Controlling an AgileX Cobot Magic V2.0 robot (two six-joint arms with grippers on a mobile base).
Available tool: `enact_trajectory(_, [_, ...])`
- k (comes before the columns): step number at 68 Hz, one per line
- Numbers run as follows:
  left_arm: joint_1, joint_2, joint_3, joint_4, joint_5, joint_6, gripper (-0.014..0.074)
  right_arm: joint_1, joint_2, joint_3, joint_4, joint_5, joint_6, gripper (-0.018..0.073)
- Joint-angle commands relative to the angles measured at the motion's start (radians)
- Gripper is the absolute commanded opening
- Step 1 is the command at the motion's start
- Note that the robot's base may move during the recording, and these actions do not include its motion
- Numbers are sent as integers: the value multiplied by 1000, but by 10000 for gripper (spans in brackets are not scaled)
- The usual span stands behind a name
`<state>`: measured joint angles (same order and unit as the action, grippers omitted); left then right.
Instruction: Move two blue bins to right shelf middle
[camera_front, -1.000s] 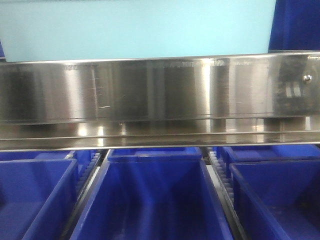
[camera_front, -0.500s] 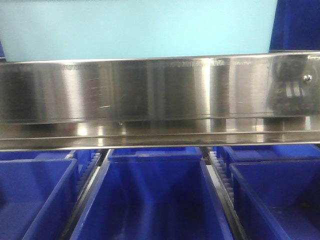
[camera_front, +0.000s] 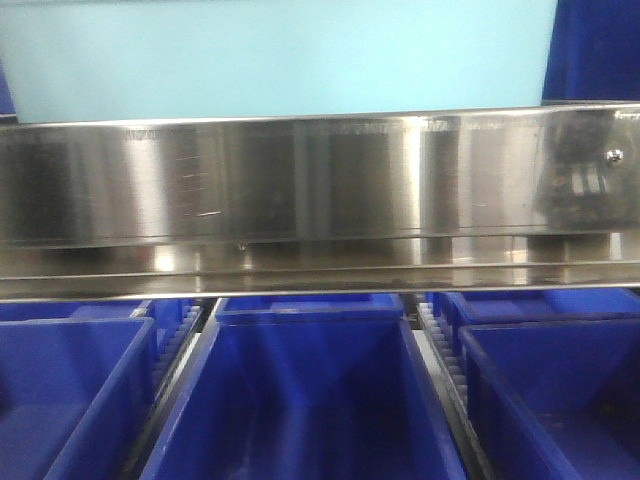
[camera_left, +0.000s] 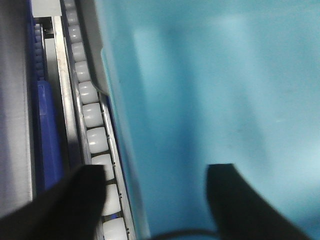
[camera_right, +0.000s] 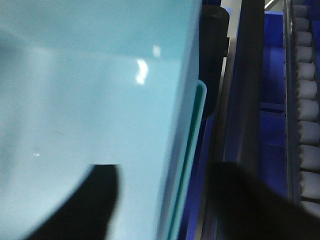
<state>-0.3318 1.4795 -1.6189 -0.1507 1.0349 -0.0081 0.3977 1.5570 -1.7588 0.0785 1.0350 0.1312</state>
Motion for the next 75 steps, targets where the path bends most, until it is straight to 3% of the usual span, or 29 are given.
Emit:
enact_trajectory(1, [1,-15,-1,-5,-6,8,510,-3,-20,-6,-8,-11,-12,552])
enact_trajectory(9, [1,-29,-3,0,-10,8,605,-3,-42,-9,-10,-9,-12,564])
enact_trajectory(22, [1,-84,-3,8,-10,8,601,-3,-80,-10,-18,60,-12,559])
enact_trajectory(37, [1,-107,13,93,66,-2,601,-3,-89,4,-21,141,9,559])
enact_trajectory(60, [1,-86,199,74,-63,-17,601,-3,-85,220,-4,-32,44,559])
enact_trajectory(75, [1,-18,214,20,-81,-17,601,5,-38,297,55,-113,44,559])
